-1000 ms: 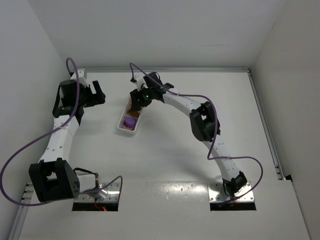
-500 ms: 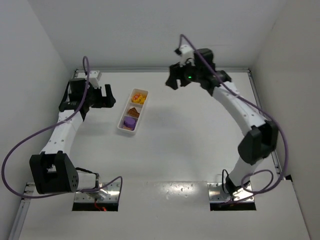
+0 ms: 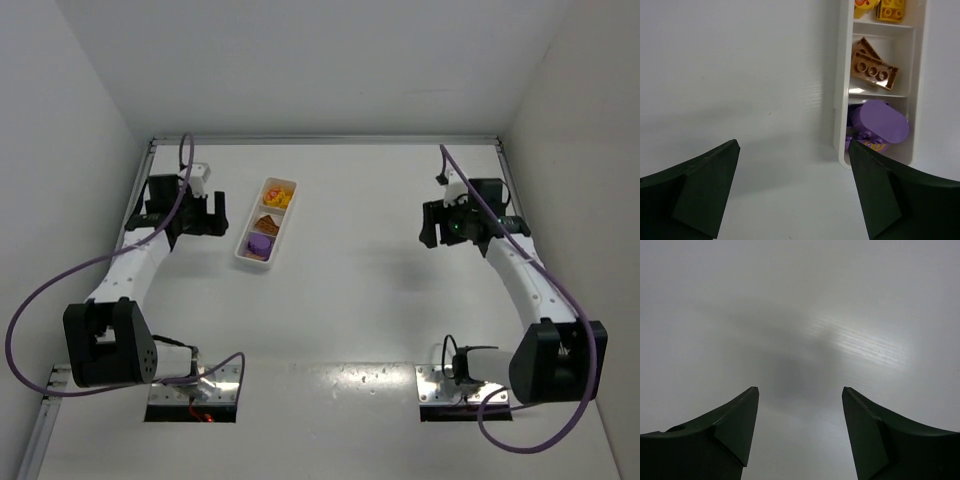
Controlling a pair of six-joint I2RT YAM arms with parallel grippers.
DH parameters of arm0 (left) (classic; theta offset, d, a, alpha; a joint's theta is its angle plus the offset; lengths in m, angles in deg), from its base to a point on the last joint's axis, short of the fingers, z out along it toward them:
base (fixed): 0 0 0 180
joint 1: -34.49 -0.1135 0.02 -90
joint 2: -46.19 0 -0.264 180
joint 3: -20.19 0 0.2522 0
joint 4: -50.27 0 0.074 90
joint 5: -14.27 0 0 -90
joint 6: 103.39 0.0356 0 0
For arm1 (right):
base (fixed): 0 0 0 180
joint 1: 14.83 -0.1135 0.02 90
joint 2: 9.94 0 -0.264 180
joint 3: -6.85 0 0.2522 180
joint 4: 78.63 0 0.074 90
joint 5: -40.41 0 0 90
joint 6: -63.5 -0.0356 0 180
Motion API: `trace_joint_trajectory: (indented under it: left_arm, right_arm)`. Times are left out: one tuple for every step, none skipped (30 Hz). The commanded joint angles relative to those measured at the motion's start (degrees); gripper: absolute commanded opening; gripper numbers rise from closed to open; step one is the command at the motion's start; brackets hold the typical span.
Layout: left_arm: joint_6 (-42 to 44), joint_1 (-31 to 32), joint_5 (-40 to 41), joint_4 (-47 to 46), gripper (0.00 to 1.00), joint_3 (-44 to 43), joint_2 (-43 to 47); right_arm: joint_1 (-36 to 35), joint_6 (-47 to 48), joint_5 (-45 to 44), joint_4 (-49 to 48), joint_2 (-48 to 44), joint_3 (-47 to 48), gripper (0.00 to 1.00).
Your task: Sort the legos into containers by color
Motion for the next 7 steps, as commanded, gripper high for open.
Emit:
trace_joint_trajectory:
  left_arm:
    - [1.53, -0.32, 2.76, -1.92, 0.98, 1.08, 1.61]
    - [1.53, -0.32, 3.38, -1.92, 0.98, 1.69, 2.14]
    - [1.53, -0.32, 3.39, -2.44, 0.98, 2.22, 2.14]
    - [1.53, -0.84, 3.39, -2.45, 0.98, 2.23, 2.14]
    - [1.53, -0.85, 3.39, -2.45, 0.98, 2.75, 2.14]
    - [1.53, -0.85, 3.99, -3.06, 0.98, 3.27, 2.66]
    - [1.53, -0.85, 4.00, -3.06, 0.98, 3.28, 2.67]
  right_arm:
    - [2.74, -0.35, 2.82, -3.00, -1.39, -3.47, 0.69]
    - [3.53, -0.36, 3.52, -3.61, -1.39, -4.00, 0.69]
    - [4.93, -0.36, 3.53, -3.62, -1.39, -4.01, 0.69]
    - [5.55, -0.36, 3.53, -3.62, -2.00, -4.01, 0.69]
    - [6.08, -0.36, 4.05, -3.10, -2.00, -4.01, 0.69]
    - [7.13, -0.36, 4.06, -2.48, -2.00, -4.01, 0.69]
    - [7.14, -0.36, 4.75, -2.47, -2.00, -4.01, 0.69]
